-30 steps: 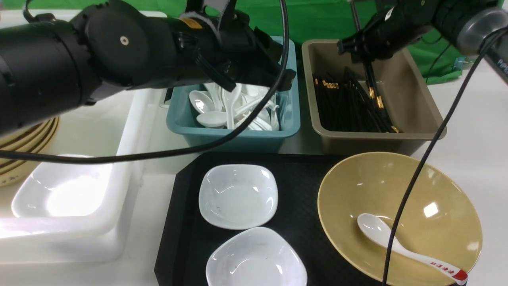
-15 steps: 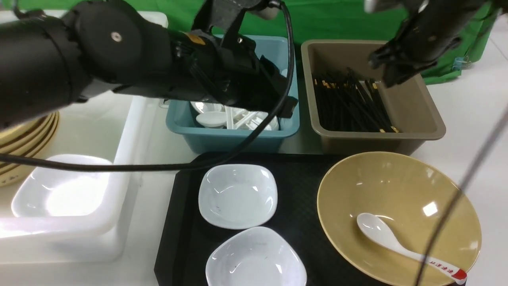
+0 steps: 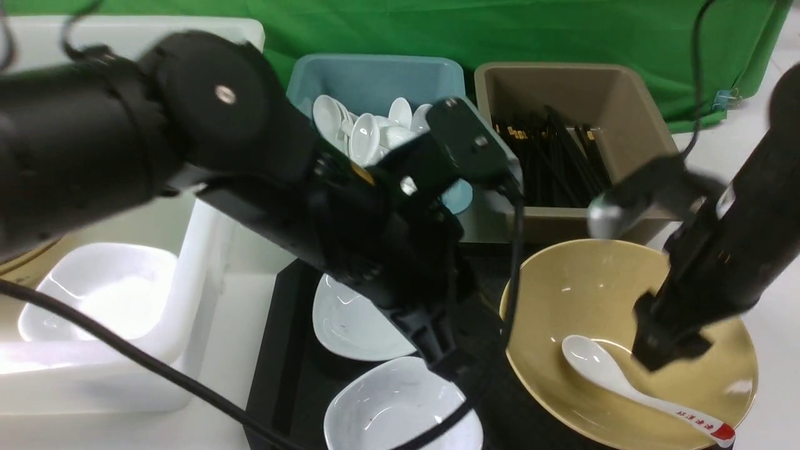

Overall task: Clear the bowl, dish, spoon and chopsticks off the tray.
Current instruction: Use the right arm to grab the soup spoon in the middle, then use the right arm to put the soup spoon into the small storage box in the middle, then use the left arm to grab the plate, then use the left arm to put the plate into the large storage box on the left, then use the left arm to grab the plate, then use the left arm to put the plate into the large storage box on the left, then use the left arm to grab the yellow noodle bowl on the left

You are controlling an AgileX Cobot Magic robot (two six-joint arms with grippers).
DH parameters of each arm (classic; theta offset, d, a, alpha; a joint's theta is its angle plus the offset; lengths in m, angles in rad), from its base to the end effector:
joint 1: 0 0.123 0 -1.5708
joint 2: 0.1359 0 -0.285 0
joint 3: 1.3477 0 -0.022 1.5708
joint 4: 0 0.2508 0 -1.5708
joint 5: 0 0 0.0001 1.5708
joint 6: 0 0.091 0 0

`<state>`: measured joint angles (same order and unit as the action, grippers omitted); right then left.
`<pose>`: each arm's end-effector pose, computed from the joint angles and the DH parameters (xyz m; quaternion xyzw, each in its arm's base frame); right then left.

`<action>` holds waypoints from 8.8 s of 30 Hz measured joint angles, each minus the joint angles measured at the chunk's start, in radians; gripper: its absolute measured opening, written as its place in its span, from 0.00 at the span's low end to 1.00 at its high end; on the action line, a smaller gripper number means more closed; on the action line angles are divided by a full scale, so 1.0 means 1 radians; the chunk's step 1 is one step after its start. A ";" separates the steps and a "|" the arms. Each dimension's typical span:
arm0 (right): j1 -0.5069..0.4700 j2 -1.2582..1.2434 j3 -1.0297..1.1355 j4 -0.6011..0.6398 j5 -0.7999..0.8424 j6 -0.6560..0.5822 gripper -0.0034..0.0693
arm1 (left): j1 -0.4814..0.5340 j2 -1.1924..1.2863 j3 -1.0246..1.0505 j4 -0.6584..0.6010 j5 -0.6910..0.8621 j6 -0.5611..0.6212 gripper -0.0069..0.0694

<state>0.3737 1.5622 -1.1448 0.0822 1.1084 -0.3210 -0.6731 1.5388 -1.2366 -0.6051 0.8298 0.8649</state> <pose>0.2699 0.1130 0.2552 -0.3245 0.9428 0.0396 0.0650 0.2322 -0.2340 0.3074 0.5425 0.7577 -0.2396 0.2724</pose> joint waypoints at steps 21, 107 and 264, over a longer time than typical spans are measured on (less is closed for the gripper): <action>0.013 0.184 -0.029 -0.003 0.058 -0.003 0.16 | -0.003 0.052 -0.002 0.133 -0.138 -0.258 0.11; 0.024 -0.267 -0.164 0.208 -0.034 -0.068 0.06 | 0.244 -0.040 -0.023 0.302 0.183 -0.812 0.11; -0.207 -0.412 -0.202 0.026 0.100 0.073 0.06 | 0.129 0.201 -0.241 0.131 -0.012 -0.837 0.23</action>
<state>0.1665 1.1502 -1.3471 0.1082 1.2081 -0.2481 -0.5444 1.7401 -1.4780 -0.4744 0.8182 0.0276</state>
